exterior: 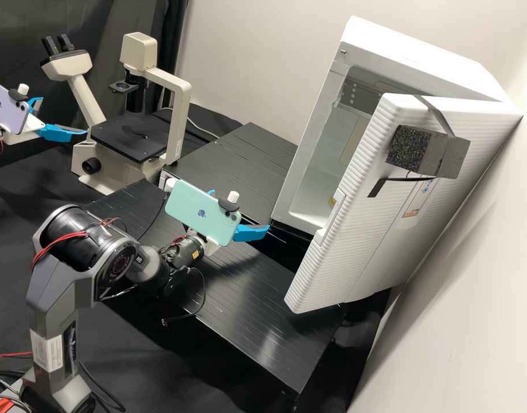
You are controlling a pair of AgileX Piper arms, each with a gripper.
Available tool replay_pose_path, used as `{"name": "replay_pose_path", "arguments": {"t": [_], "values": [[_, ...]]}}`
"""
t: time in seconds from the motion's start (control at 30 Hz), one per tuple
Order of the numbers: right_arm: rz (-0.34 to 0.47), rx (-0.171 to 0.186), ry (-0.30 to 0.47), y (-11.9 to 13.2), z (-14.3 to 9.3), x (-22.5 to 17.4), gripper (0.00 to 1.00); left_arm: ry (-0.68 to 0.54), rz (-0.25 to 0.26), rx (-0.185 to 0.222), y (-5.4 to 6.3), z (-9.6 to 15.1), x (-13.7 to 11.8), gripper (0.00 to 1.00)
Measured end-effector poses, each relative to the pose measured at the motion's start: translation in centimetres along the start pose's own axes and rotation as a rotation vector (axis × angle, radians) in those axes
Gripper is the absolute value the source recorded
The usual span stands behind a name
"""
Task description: Close the incubator door.
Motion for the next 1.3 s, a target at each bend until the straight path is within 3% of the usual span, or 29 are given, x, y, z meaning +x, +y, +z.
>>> {"name": "replay_pose_path", "arguments": {"t": [0.53, 0.7, 1.07, 1.17, 1.3], "values": [[0.033, -0.001, 0.002, 0.8, 0.1, -1.8, 1.0, 0.0, 0.0, 0.0, 0.0, 0.0, 0.0, 1.0], [0.132, 0.002, 0.039, 2.8, -0.2, -4.5, 1.0, 0.0, 0.0, 0.0, 0.0, 0.0, 0.0, 1.0], [0.367, -0.024, 0.196, 5.7, -1.9, -12.2, 1.0, 0.0, 0.0, 0.0, 0.0, 0.0, 0.0, 1.0], [0.411, -0.016, 0.201, 6.5, -1.5, -13.3, 1.0, 0.0, 0.0, 0.0, 0.0, 0.0, 0.0, 1.0], [0.474, 0.01, 0.152, 7.8, -0.1, -14.3, 1.0, 0.0, 0.0, 0.0, 0.0, 0.0, 0.0, 1.0]]}}
